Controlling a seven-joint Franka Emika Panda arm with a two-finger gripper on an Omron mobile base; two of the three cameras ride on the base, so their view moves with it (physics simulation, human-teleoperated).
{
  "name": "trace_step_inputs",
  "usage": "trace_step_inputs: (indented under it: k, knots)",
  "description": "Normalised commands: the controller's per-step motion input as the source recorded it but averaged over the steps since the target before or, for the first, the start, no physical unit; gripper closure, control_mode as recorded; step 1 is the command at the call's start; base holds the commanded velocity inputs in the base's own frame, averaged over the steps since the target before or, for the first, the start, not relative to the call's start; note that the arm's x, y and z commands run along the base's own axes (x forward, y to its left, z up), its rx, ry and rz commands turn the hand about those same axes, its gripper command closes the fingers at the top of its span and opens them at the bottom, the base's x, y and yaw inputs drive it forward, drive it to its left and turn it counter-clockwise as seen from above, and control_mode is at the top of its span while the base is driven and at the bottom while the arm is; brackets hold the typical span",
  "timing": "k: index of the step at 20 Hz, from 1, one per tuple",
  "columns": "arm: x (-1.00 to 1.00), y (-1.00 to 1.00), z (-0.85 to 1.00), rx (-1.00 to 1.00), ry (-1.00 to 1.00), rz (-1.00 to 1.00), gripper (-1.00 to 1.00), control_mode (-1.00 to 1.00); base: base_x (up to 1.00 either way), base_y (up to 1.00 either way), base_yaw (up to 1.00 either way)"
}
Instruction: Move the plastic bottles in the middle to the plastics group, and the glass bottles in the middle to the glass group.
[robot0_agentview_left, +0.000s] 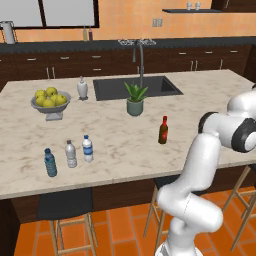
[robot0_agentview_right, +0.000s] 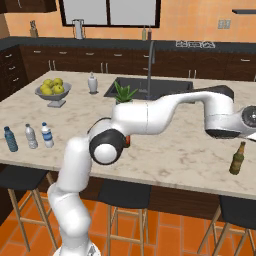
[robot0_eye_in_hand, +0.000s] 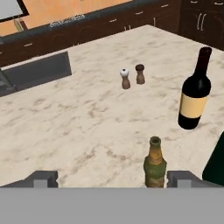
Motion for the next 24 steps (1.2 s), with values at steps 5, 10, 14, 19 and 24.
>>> trace_step_inputs:
  k: [5, 10, 14, 19, 24]
  knots:
    - [-0.39, 1.00, 0.34, -0.16, 0.07, 0.01, -1.00, -1.00, 0.00, 0.00, 0.00]
    - [-0.40, 1.00, -0.08, -0.07, 0.02, 0.17, -1.00, -1.00, 0.00, 0.00, 0.00]
    - [0.00, 1.00, -0.01, -0.01, -0.10, 0.12, -1.00, -1.00, 0.00, 0.00, 0.00]
    - [0.00, 1.00, 0.08, -0.03, -0.05, 0.12, -1.00, -1.00, 0.00, 0.00, 0.00]
    - [0.00, 1.00, 0.14, -0.18, 0.17, 0.07, -1.00, -1.00, 0.00, 0.00, 0.00]
